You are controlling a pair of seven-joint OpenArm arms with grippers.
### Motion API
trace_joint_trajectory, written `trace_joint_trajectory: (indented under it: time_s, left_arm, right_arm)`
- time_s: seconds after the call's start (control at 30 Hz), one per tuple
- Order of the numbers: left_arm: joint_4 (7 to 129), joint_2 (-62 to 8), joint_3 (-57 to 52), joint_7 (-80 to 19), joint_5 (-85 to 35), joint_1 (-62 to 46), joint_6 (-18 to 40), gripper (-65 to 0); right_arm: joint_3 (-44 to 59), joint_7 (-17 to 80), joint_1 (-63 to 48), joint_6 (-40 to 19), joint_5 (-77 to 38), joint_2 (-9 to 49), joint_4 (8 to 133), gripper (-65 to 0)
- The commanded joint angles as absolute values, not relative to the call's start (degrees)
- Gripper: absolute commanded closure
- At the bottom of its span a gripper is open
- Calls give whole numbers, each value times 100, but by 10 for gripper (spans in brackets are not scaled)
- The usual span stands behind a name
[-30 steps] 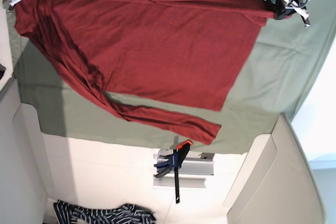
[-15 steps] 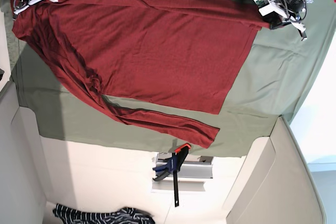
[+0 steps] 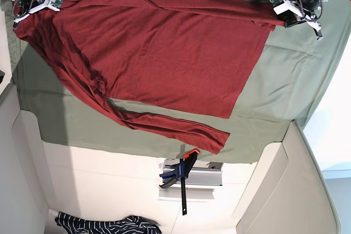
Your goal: Fold the T-shirt properly
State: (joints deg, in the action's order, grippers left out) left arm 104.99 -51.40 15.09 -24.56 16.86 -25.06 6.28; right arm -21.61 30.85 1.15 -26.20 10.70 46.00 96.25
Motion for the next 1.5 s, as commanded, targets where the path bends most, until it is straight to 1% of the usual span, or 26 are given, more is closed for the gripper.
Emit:
trace_joint_trajectory:
  time_s: [0.0, 0.03, 0.07, 0.13, 0.17, 0.2, 0.37, 0.43, 0.47, 0.57, 0.6, 0.77, 0.87, 1.0, 1.2, 1.3, 1.47]
  left_arm:
    - [10554, -5238, 1455, -2405, 1750, -2475, 523, 0]
    - [10554, -5238, 1455, -2397, 1752, -2475, 521, 0]
    - [10554, -5238, 1455, -2397, 1752, -2475, 521, -14]
    - [10554, -5238, 1455, -2394, 1754, -2475, 517, -158]
    - [10554, -5238, 1455, -2394, 1756, -2473, 504, -204]
    - [10554, -5238, 1455, -2390, 1761, -2460, 379, -225]
    - [10554, -5240, 1455, -2342, 2362, -2458, -650, -226]
    - [10554, -5242, 1455, -2447, 2528, -2458, -858, -226]
    - [10554, -5242, 1455, -2519, 2585, -2460, -856, -226]
    - [10558, -5242, 1455, -2670, 2655, -2462, -628, -226]
    - [10560, -5240, 1455, -2685, 2641, -2464, -523, -226]
    - [10562, -5240, 1455, -2746, 2646, -2596, -467, -225]
    - [10562, -5240, 1455, -2749, 2648, -2604, -467, -225]
    - [10562, -5240, 1455, -2746, 2641, -2604, -464, -225]
    - [10562, -5240, 1455, -2814, 2641, -2604, -464, -225]
    - [10562, -5238, 1455, -2810, 2641, -2604, -467, -225]
    - [10562, -5238, 1455, -2801, 2641, -2604, -464, -225]
  right_arm:
    - [-2108, 3063, 220, -2596, 1092, 4711, 9684, 0]
    - [-2108, 3144, 220, -2596, 1092, 4711, 9684, 0]
    - [-2108, 3251, 220, -2596, 1090, 4711, 9684, -28]
    - [-2108, 3369, 220, -2585, 1092, 4716, 9684, -222]
    - [-2108, 3367, 220, -2508, 1092, 4729, 9684, -281]
    - [-2108, 3367, 220, -2429, 1100, 4746, 9684, -303]
    - [-2106, 3374, 220, -1935, 1323, 4901, 9684, -301]
    - [-2106, 3505, 222, -1903, 1323, 5013, 9686, -299]
    - [-2106, 3568, 220, -1903, 1321, 5081, 9692, -285]
    - [-2106, 3634, 217, -1903, 1302, 5297, 9819, -201]
    - [-2106, 3653, 215, -1903, 1297, 5376, 9898, -194]
    - [-2106, 3800, 204, -1868, 1015, 5723, 10280, -195]
    - [-2108, 3824, 204, -1876, 794, 5743, 10390, -195]
    - [-2108, 3959, 200, -2069, 495, 5732, 10390, -196]
    - [-2108, 4007, -10, -2158, 491, 5732, 10388, -256]
    - [-2108, 4209, -215, -2346, 480, 5730, 10390, -281]
    - [-2108, 4359, -543, -2425, 395, 5732, 10394, -281]
